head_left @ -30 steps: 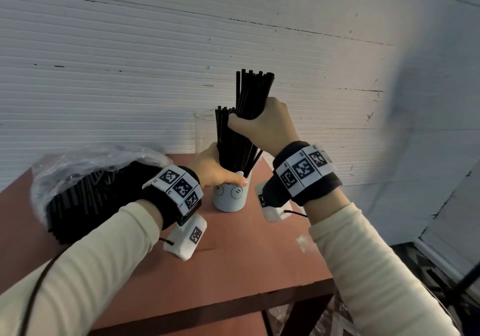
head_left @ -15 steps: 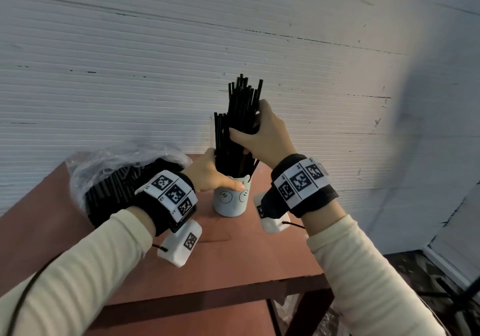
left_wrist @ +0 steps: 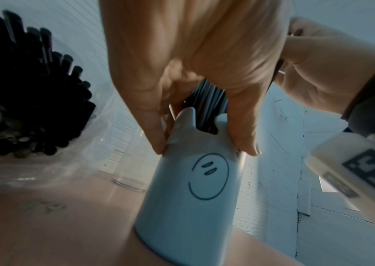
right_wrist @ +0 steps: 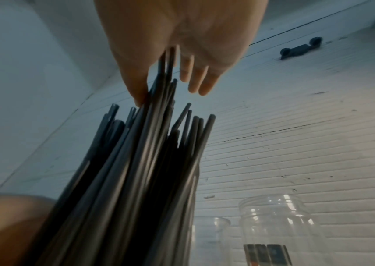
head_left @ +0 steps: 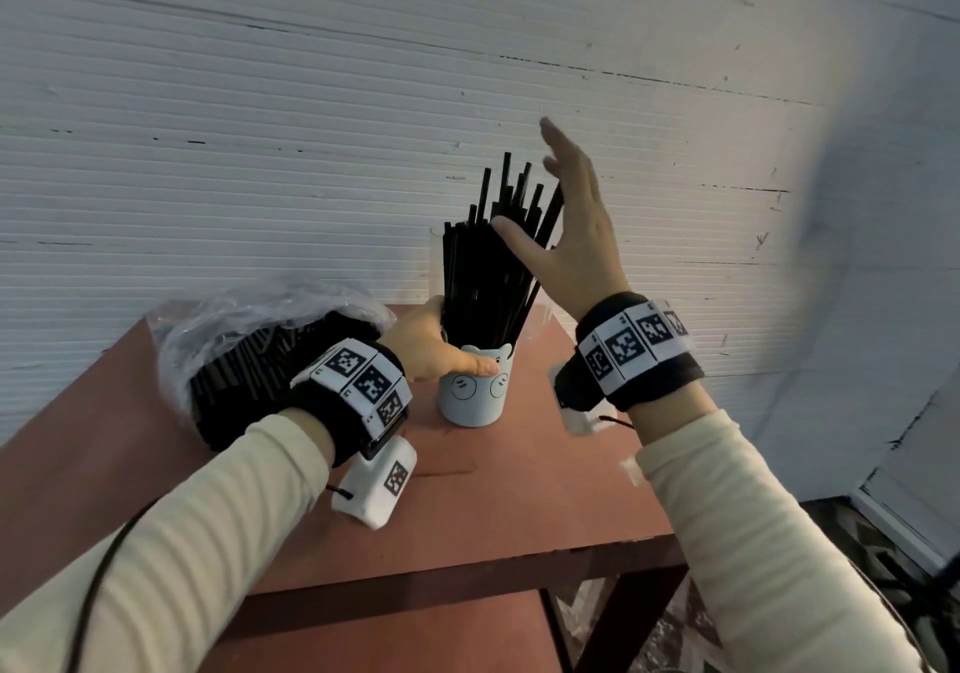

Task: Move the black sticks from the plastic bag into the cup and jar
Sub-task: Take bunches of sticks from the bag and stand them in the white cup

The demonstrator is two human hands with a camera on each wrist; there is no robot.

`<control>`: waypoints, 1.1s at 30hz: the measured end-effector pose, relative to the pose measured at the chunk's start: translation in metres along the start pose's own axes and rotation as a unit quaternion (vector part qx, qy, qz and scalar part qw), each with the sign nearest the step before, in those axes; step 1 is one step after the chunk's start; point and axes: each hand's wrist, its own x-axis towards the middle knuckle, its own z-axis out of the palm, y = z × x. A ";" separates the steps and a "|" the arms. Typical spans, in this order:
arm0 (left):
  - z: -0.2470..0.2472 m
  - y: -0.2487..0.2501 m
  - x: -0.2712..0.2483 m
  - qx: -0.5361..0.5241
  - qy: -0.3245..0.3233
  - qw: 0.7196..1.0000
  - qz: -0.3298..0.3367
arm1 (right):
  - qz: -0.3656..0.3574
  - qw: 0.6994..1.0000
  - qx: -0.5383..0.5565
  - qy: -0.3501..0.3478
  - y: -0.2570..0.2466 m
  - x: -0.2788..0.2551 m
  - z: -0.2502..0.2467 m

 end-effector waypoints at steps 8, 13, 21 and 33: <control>0.004 -0.006 0.000 -0.030 0.011 0.999 0.009 | 0.003 0.993 -0.084 -0.083 0.004 -0.010 0.011; 0.004 -0.005 0.002 -0.015 0.011 1.000 0.014 | 0.091 0.995 -0.015 -0.044 -0.001 0.005 0.005; 0.004 -0.006 0.006 -0.005 0.016 1.000 0.008 | 0.068 0.993 0.005 -0.097 0.007 0.014 0.008; 0.003 -0.004 0.010 0.002 0.028 1.000 -0.007 | 0.018 0.983 -0.103 -0.154 -0.004 0.003 0.015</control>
